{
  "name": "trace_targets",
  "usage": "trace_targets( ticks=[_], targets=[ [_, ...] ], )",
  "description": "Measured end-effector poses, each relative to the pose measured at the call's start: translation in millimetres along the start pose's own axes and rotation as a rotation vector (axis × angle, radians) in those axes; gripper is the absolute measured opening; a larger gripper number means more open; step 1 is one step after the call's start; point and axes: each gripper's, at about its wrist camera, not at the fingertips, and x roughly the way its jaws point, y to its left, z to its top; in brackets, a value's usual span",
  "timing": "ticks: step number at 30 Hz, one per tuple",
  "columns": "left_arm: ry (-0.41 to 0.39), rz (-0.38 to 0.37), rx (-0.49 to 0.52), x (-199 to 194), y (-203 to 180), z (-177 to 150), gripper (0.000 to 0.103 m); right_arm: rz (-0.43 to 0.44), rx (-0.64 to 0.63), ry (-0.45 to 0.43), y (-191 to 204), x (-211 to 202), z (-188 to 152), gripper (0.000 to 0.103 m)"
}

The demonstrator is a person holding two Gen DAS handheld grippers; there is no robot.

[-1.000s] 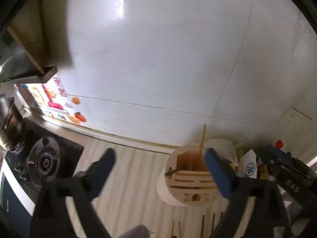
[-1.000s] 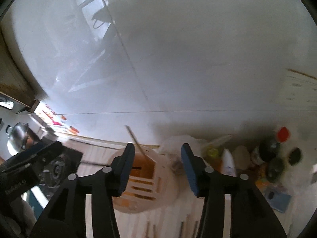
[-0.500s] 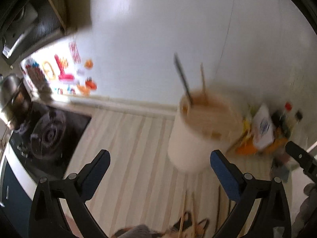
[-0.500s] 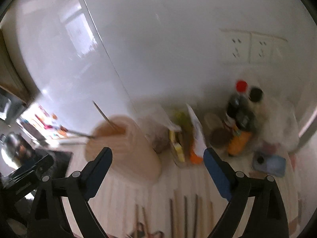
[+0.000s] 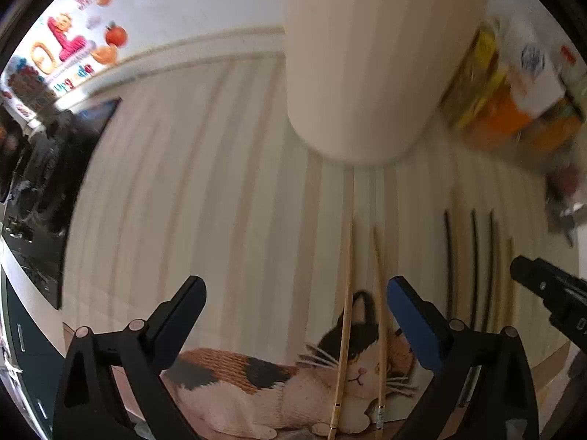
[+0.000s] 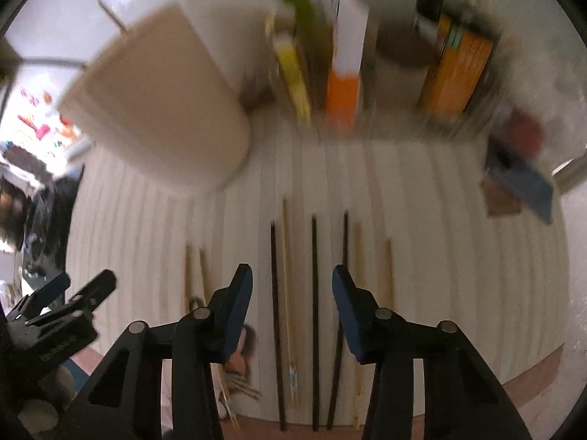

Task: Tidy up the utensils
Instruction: 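Move both open tools back down to the row of chopsticks, then grasp a wooden chopstick with the left tool while the right tool grasps another wooden chopstick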

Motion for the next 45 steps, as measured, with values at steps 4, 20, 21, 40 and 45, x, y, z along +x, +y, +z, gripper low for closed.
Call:
trace_targets(
  ticks=[4, 20, 21, 40, 45],
  targets=[
    [0.070, -0.022, 0.033, 26, -11, -9, 0.082, -0.003, 0.007, 0.043, -2, 18, -7, 0.045],
    [0.144, -0.030, 0.160, 46, -30, -23, 0.005, 0.038, 0.035, 0.168, -7, 57, -23, 0.040],
    [0.143, -0.019, 0.154, 45, -25, -25, 0.005, 0.043, 0.029, 0.167, -4, 57, -25, 0.040],
    [0.166, 0.005, -0.068, 33, 84, -38, 0.004, -0.187, -0.298, 0.235, 103, 104, -54, 0.009],
    [0.174, -0.055, -0.029, 38, 51, -40, 0.004, -0.216, -0.215, 0.253, 70, 100, -48, 0.007]
  ],
)
